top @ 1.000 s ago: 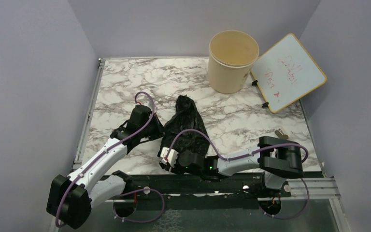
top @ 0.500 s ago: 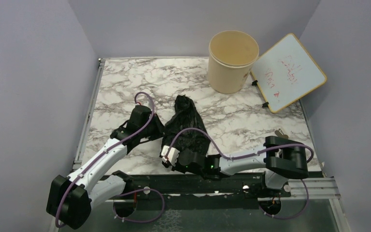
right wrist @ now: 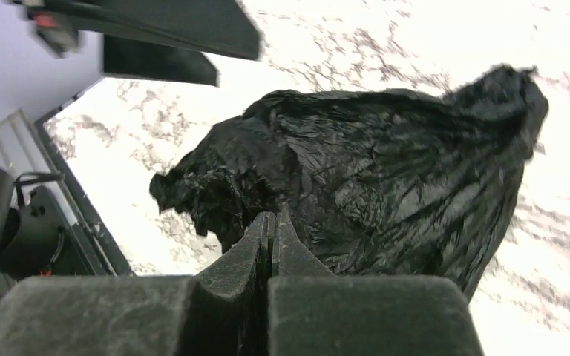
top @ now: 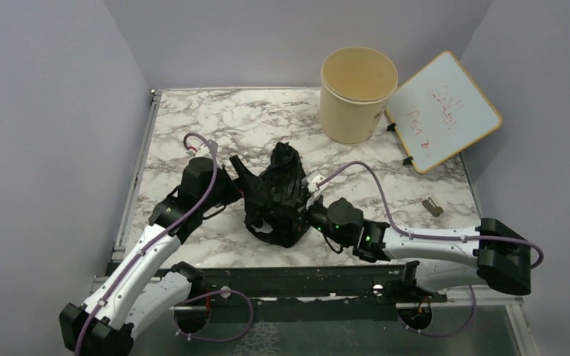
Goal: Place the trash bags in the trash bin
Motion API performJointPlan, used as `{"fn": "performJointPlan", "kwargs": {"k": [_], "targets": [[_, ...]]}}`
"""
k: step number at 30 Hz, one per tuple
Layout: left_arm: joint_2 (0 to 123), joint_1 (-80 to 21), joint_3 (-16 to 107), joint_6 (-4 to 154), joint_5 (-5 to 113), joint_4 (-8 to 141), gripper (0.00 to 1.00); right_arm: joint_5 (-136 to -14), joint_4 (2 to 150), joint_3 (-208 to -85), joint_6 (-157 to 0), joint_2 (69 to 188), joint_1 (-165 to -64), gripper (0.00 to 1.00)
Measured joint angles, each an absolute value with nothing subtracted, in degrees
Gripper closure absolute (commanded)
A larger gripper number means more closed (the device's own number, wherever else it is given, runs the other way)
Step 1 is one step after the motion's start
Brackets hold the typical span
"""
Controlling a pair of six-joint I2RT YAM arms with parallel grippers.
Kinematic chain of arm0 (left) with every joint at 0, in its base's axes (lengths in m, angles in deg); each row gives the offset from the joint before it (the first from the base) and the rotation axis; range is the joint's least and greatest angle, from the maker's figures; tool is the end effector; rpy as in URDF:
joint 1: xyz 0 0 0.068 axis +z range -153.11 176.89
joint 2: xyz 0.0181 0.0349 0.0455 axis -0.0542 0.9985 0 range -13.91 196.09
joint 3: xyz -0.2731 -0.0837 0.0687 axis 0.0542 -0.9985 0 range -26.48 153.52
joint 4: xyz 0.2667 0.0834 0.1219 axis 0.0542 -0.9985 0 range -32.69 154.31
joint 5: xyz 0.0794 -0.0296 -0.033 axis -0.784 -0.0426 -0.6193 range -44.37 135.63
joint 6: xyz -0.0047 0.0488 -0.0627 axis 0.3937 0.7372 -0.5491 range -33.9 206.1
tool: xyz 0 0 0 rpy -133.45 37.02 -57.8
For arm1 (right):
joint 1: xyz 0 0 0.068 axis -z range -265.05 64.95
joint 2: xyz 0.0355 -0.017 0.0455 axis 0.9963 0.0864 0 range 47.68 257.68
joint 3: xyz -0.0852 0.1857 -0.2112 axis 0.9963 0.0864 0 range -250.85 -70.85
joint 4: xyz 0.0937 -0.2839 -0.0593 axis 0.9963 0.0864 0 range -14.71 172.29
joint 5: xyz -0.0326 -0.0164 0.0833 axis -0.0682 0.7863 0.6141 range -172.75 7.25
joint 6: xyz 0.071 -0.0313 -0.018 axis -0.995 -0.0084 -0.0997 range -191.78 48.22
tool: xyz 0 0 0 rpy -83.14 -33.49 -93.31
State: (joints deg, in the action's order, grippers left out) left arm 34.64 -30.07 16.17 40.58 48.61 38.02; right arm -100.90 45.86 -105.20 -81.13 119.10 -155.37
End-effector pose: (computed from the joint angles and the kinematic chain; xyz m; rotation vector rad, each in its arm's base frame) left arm 0.2186 -0.1152 0.2816 -0.3291 2.2144 -0.7778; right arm 0.1330 0.3084 0.2383 -0.6736 1.6233 0.7618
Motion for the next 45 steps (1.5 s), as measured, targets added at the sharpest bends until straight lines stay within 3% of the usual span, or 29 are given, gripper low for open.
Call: {"fn": "performJointPlan", "kwargs": {"k": [13, 20, 25, 31, 36, 45], "targets": [[31.91, -30.07, 9.98, 40.64, 49.22, 36.25, 0.01, -87.87, 55.35, -107.15, -113.87, 117.89, -137.12, 0.93], [27.52, -30.07, 7.49, 40.23, 49.68, 35.4, 0.01, -84.46, 57.07, -107.39, -128.36, 117.76, -135.15, 0.88], [27.54, -30.07, 7.41, 40.08, 50.05, 35.42, 0.01, -81.71, 48.86, -103.61, -143.07, 116.58, -132.95, 0.82], [27.23, -30.07, 6.49, 40.03, 50.36, 35.38, 0.01, -79.35, 40.66, -99.06, -158.37, 118.0, -132.18, 0.62], [27.08, -30.07, 6.36, 39.99, 50.38, 35.4, 0.01, -77.21, 31.83, -98.3, -169.95, 118.9, -131.66, 0.62], [26.03, -30.07, 5.72, 39.97, 50.58, 35.4, 0.01, -74.32, 17.32, -96.94, -177.1, 119.64, -131.04, 0.59]]}}
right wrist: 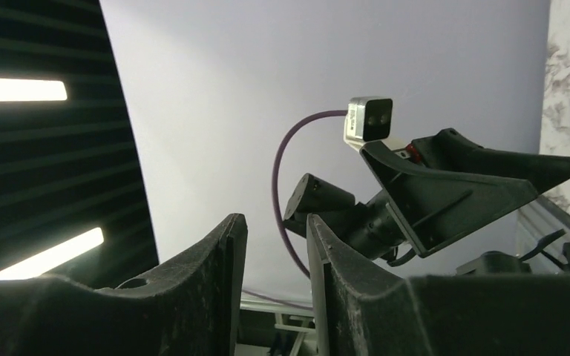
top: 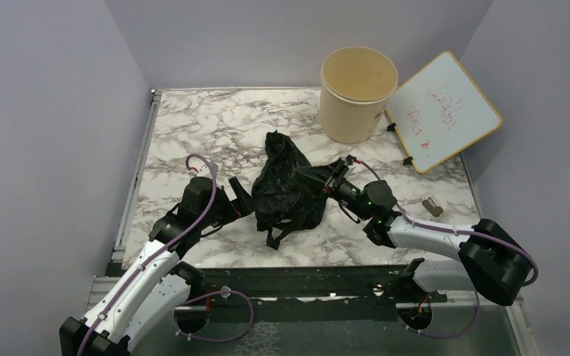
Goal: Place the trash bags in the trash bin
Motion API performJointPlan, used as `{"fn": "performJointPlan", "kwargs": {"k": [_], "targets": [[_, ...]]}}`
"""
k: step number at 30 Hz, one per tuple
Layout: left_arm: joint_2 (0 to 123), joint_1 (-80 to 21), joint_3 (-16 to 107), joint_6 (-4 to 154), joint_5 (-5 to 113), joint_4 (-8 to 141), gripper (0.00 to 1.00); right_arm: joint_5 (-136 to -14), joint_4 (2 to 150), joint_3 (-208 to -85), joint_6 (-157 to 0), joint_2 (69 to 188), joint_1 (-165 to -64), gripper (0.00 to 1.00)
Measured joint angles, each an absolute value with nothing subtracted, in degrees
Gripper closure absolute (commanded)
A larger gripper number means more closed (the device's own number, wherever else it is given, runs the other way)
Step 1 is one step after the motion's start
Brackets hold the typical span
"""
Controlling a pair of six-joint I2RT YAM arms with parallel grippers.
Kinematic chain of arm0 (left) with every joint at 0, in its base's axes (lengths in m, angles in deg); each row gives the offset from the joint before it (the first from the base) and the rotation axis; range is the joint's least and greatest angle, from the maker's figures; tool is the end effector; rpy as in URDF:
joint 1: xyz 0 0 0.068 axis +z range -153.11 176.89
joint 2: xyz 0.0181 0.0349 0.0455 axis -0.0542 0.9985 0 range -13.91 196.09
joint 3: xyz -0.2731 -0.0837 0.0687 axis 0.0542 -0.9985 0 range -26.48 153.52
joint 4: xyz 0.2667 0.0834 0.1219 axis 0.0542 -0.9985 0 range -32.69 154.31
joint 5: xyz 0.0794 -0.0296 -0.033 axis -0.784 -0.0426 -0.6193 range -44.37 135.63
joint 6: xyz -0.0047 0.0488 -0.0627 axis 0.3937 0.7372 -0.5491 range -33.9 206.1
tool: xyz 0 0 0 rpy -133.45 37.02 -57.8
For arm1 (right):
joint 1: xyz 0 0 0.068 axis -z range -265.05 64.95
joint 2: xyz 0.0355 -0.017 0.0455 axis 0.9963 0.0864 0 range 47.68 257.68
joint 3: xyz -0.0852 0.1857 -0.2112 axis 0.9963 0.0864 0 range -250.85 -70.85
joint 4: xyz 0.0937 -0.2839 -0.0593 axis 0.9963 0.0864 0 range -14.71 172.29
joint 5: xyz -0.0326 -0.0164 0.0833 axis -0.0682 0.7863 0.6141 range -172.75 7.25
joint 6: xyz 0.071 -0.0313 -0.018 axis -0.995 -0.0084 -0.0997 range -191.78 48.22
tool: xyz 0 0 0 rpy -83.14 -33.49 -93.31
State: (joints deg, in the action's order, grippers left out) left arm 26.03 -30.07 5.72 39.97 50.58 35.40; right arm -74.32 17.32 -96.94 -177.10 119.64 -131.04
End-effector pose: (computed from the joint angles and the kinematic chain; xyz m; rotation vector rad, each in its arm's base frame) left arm 0.1859 -0.1012 0.2324 -0.3375 2.3025 -0.7769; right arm 0.2122 0.2341 0.2479 0.7499 1.6488 2.1946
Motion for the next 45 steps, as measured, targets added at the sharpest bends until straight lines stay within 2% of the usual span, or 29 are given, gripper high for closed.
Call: {"fn": "performJointPlan", "kwargs": {"k": [2, 6, 10, 14, 17, 22, 29, 33, 35, 40, 45], "targets": [[25.68, -30.07, 5.5, 39.97, 50.58, 35.4, 0.01, -74.32, 14.98, -96.07, -178.41, 120.04, -131.04, 0.57], [25.53, -30.07, 5.26, 40.01, 50.58, 35.49, 0.01, -74.32, 11.74, -95.43, -179.77, 121.11, -131.04, 0.44], [25.53, -30.07, 3.65, 39.99, 50.6, 35.79, 0.01, -74.3, 9.82, -95.41, -181.06, 121.72, -130.63, 0.36], [25.53, -30.07, 1.61, 39.4, 50.75, 35.55, 0.01, -73.21, 9.58, -94.17, -178.43, 122.55, -128.97, 0.35], [25.4, -30.07, 0.89, 38.5, 50.73, 35.77, 0.01, -71.83, 22.82, -96.24, -167.7, 120.5, -127.35, 0.39], [25.09, -30.07, -0.81, 36.8, 50.71, 36.38, 0.01, -74.6, 55.63, -113.49, -141.84, 118.99, -126.93, 0.42], [22.58, -30.07, -3.46, 32.54, 50.34, 36.73, 0.01, -72.46, 70.87, -120.52, -118.11, 120.76, -128.12, 0.46], [18.47, -30.07, -4.81, 30.07, 49.0, 36.69, 0.01, -71.92, 76.57, -120.81, -110.48, 125.11, -133.45, 0.42], [16.66, -30.07, -4.88, 29.37, 48.5, 36.65, 0.01, -71.85, 78.17, -120.33, -110.22, 125.26, -135.15, 0.36], [14.16, -30.07, -4.88, 28.4, 47.65, 36.73, 0.01, -76.59, 82.34, -122.69, -117.91, 125.41, -135.37, 0.39], [14.14, -30.07, -4.88, 28.21, 47.71, 36.71, 0.01, -87.81, 94.86, -134.8, -132.97, 129.81, -135.18, 0.38]]}}
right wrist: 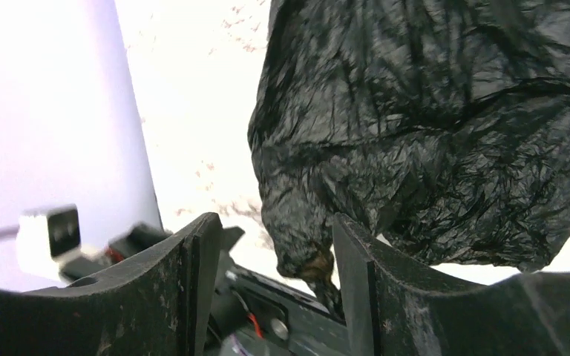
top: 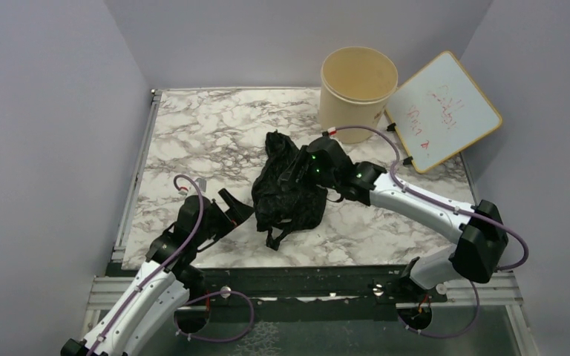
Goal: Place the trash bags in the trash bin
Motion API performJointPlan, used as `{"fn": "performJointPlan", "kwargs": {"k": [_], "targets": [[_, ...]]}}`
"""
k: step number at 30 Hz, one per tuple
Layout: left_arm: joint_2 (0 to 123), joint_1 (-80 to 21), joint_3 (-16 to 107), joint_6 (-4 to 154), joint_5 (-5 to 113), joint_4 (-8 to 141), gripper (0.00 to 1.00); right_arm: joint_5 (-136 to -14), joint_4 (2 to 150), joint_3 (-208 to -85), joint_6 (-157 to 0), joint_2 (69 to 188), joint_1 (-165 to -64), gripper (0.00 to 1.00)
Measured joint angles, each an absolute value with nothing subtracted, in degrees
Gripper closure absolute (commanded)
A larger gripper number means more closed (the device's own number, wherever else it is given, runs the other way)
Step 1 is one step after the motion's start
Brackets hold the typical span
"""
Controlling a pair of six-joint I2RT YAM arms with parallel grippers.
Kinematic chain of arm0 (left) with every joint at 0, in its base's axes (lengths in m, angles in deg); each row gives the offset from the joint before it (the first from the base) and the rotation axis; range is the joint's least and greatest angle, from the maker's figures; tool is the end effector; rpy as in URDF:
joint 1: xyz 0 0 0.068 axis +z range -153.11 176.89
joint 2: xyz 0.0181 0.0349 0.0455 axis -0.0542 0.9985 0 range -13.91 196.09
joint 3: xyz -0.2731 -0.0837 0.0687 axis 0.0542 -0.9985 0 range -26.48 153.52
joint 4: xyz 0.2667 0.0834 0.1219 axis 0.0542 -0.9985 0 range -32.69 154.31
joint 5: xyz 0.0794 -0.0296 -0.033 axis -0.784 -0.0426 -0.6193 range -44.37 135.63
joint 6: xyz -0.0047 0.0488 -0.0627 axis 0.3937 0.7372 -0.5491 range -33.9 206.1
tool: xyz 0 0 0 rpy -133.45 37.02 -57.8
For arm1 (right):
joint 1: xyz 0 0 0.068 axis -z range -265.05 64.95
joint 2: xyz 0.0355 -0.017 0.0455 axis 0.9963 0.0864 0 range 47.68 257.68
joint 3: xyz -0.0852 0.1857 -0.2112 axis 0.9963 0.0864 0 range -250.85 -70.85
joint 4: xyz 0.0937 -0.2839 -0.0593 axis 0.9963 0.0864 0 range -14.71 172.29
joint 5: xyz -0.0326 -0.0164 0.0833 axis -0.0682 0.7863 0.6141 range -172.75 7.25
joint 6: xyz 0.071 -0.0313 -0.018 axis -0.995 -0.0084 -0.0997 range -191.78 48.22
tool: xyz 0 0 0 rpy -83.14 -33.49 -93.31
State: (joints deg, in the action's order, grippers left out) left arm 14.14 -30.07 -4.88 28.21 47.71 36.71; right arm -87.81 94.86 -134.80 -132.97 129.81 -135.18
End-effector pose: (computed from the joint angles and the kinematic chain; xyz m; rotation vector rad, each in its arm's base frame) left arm 0.1610 -0.0846 0.1951 -0.5927 2.2259 -0.8563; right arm 0.2537 0.2942 0.2755 0.2833 2.3877 0.9133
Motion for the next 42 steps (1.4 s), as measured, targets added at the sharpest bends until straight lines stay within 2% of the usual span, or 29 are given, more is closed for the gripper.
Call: {"fn": "performJointPlan", "kwargs": {"k": [3, 8, 15, 20, 22, 24, 26, 35, 42], "targets": [[13.81, -30.07, -4.88, 28.21, 47.71, 36.71, 0.01, -91.63, 99.94, -138.47, -139.68, 132.54, -134.96, 0.38], [13.46, -30.07, -4.88, 28.21, 47.76, 36.69, 0.01, -92.33, 105.23, -137.66, -148.82, 133.72, -134.78, 0.37], [13.42, -30.07, -4.88, 27.97, 48.3, 36.67, 0.01, -89.84, 105.88, -136.24, -156.45, 133.96, -134.8, 0.39], [13.18, -30.07, -4.88, 27.95, 48.65, 36.65, 0.01, -87.67, 103.5, -134.75, -157.23, 134.13, -134.74, 0.44], [13.18, -30.07, -4.88, 27.88, 48.78, 36.58, 0.01, -85.38, 99.59, -131.87, -156.29, 134.2, -134.69, 0.46], [13.18, -30.07, -4.88, 27.79, 48.81, 36.43, 0.01, -82.25, 94.91, -128.33, -154.33, 134.75, -134.63, 0.55], [13.18, -30.07, -4.9, 27.77, 48.81, 36.21, 0.01, -78.95, 90.1, -125.62, -151.29, 135.95, -134.58, 0.57], [13.53, -30.07, -4.9, 27.84, 48.72, 35.31, 0.01, -72.24, 75.81, -122.64, -133.34, 137.48, -134.61, 0.56], [14.36, -30.07, -4.9, 28.03, 47.98, 34.9, 0.01, -70.84, 72.0, -121.33, -119.03, 135.05, -138.56, 0.56]]}}
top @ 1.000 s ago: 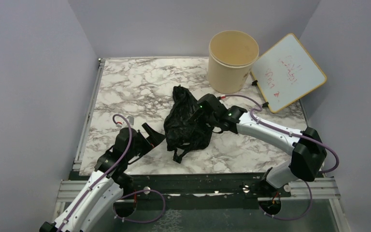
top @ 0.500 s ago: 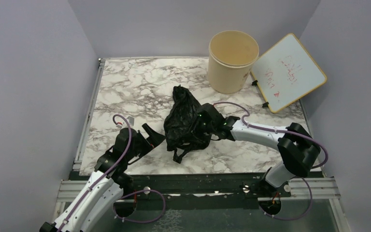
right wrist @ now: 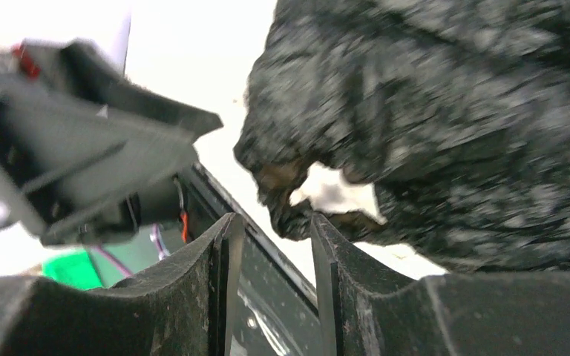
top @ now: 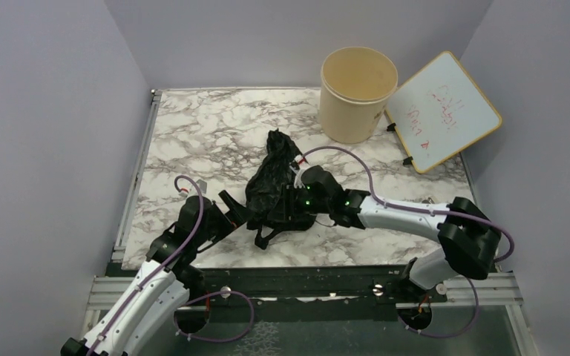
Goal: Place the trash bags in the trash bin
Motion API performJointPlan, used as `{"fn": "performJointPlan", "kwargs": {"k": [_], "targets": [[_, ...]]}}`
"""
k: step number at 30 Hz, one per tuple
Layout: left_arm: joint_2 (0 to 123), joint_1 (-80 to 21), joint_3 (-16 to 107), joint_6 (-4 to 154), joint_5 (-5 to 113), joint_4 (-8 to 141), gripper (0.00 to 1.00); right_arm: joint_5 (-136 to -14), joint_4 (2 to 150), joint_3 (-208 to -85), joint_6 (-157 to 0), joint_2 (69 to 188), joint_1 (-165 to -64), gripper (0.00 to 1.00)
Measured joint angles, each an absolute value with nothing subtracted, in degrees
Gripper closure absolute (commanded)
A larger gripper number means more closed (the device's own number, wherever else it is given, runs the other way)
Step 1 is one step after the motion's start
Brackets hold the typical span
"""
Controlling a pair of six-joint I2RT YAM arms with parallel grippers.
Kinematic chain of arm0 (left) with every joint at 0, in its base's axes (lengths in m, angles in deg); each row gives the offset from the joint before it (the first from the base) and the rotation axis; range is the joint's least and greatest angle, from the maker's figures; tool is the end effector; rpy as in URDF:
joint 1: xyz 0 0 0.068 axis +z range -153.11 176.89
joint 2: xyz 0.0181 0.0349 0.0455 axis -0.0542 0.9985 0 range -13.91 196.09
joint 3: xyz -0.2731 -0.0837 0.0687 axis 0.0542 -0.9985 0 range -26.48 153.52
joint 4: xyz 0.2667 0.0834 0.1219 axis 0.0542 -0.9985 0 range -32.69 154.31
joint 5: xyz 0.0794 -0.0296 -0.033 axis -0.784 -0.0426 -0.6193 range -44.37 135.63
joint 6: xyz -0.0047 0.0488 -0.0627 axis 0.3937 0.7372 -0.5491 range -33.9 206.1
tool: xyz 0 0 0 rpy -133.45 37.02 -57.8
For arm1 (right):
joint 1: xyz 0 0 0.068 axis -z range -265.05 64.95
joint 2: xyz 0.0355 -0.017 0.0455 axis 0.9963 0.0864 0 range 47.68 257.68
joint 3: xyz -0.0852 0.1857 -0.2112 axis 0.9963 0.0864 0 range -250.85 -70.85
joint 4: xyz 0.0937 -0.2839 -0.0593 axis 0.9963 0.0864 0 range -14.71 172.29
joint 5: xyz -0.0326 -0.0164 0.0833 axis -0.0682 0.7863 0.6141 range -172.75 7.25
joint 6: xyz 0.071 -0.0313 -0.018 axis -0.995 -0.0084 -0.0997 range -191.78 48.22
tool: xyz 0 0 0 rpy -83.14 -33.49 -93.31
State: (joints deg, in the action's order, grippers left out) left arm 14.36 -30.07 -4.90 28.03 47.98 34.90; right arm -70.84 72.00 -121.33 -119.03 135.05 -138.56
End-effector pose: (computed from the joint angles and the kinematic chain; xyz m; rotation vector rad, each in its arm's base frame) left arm 0.1588 -0.0839 0.1907 -0.6040 2.2613 -0.8397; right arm 0.2224 0.3244 0.1941 -0.2666 2.4014 1.1567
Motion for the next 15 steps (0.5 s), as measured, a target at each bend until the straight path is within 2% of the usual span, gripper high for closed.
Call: {"fn": "performJointPlan", "kwargs": {"k": [5, 10, 15], "targets": [[14.6, -30.07, -4.9, 28.06, 47.49, 34.72, 0.01, -71.61, 67.67, -117.57, -111.84, 130.18, -144.51, 0.51], [14.58, -30.07, -4.77, 27.88, 45.85, 34.15, 0.01, -72.66, 65.58, -118.23, -105.72, 133.94, -147.72, 0.49], [13.18, -30.07, -3.22, 26.98, 42.05, 30.72, 0.01, -73.97, 65.31, -120.18, -104.12, 140.08, -149.58, 0.36]]}}
